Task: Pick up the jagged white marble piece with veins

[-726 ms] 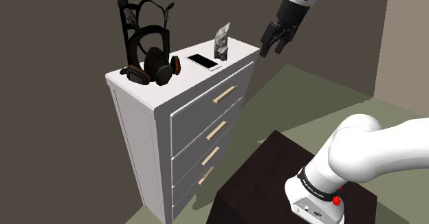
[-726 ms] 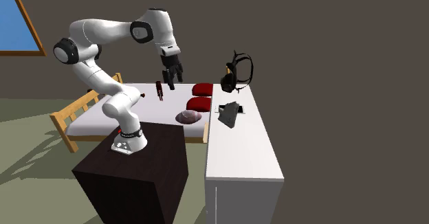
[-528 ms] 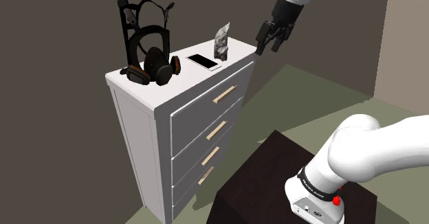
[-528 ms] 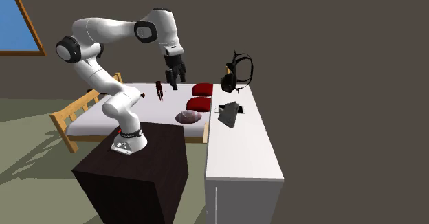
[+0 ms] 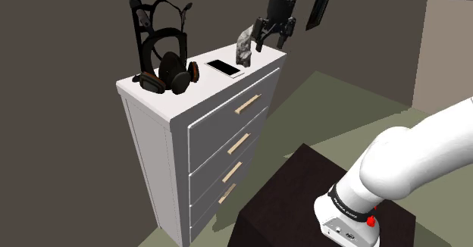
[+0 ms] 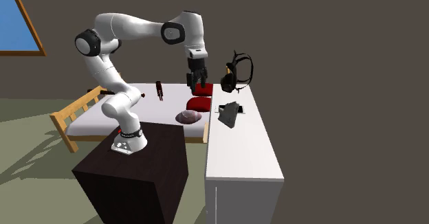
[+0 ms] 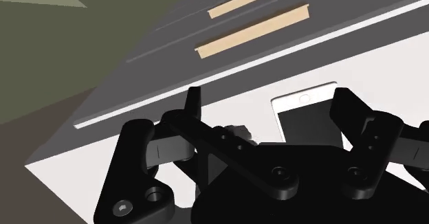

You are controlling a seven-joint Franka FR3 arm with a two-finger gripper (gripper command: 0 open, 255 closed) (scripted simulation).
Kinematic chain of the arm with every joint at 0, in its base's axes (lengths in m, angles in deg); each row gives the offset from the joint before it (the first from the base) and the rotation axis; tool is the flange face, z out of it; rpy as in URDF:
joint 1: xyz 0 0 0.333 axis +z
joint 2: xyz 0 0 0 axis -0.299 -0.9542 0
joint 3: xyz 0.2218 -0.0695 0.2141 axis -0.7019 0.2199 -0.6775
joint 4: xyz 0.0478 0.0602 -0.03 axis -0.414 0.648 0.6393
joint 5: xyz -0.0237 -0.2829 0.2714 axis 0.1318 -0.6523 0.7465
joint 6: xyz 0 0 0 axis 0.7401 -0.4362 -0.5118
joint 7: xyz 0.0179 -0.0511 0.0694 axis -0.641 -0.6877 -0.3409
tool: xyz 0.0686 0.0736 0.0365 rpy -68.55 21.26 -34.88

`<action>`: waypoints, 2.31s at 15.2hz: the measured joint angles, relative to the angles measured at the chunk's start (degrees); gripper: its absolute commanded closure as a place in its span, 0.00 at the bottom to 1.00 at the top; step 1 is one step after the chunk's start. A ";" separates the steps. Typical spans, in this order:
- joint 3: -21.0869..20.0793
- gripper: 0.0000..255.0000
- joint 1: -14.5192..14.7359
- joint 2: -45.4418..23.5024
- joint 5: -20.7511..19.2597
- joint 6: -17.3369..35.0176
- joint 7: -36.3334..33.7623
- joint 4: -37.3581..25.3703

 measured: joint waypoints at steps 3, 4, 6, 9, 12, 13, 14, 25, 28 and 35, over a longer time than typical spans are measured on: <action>-0.64 0.00 -0.86 -7.40 -1.92 -0.36 -3.38 -6.47; -0.95 0.00 -0.99 -10.30 -2.57 -0.85 -4.73 -9.37; -1.25 0.00 -1.22 -15.22 -3.93 -2.42 -7.06 -14.83; -1.17 0.00 -1.47 -23.51 -5.98 -4.67 -10.00 -23.95; -0.96 0.00 -1.31 -29.82 -7.43 -6.79 -12.23 -31.14; -0.93 0.00 -1.29 -30.18 -7.55 -6.60 -12.54 -31.18; -0.91 0.00 -1.28 -30.36 -7.62 -5.99 -12.79 -30.69; -0.86 1.00 -1.40 -29.86 -7.74 -1.68 -13.58 -25.97; -0.87 1.00 -1.40 -29.74 -7.72 -1.56 -13.60 -25.77; -0.85 1.00 -1.37 -30.38 -7.69 -4.79 -13.00 -29.47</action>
